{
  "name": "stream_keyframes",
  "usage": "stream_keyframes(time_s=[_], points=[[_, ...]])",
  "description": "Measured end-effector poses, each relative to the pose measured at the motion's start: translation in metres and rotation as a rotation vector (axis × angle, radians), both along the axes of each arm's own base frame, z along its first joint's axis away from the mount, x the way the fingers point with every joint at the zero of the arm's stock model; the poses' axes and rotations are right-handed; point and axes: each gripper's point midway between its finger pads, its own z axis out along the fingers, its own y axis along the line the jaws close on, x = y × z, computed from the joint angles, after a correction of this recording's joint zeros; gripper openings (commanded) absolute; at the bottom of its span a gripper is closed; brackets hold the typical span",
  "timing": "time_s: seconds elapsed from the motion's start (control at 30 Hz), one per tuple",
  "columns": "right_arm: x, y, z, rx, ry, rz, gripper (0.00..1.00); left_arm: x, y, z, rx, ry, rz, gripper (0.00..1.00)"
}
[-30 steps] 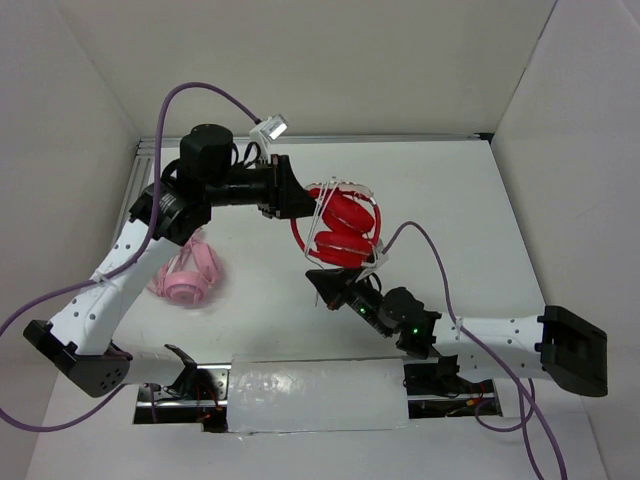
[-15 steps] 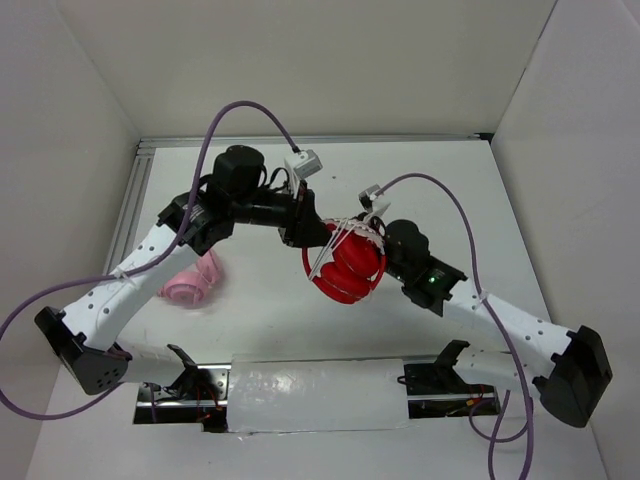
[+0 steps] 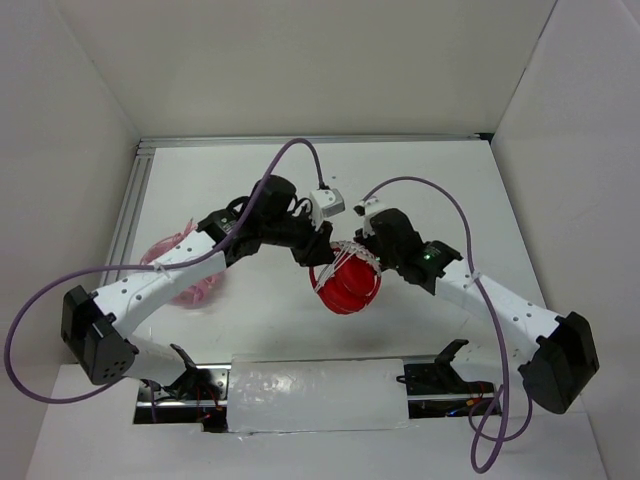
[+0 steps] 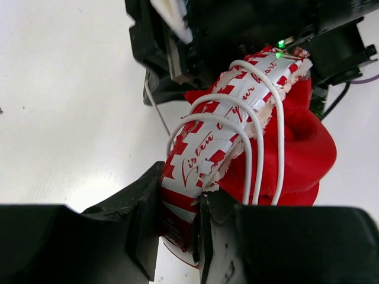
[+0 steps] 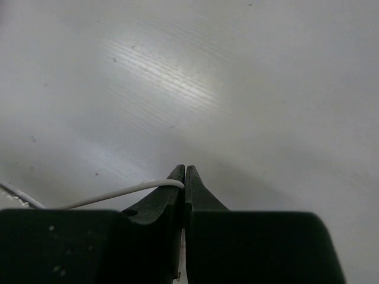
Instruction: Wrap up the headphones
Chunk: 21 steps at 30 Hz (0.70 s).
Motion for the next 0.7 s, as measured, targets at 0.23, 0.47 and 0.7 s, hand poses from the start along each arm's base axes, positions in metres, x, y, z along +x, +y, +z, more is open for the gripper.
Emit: stream_keyframes(time_s=[0.23,0.47,0.7], points=[[0.017,-0.029,0.006,-0.116,-0.063,-0.057,0.07,0.014,-0.012,-0.010,-0.002,-0.044,-0.021,0.00],[0.027,-0.040,0.030,-0.152,-0.150,-0.029,0.12,0.016,-0.017,-0.011,-0.027,-0.071,-0.041,0.00],[0.031,-0.049,0.053,-0.119,-0.212,-0.010,0.13,0.015,-0.015,-0.018,-0.005,-0.064,-0.032,0.00]])
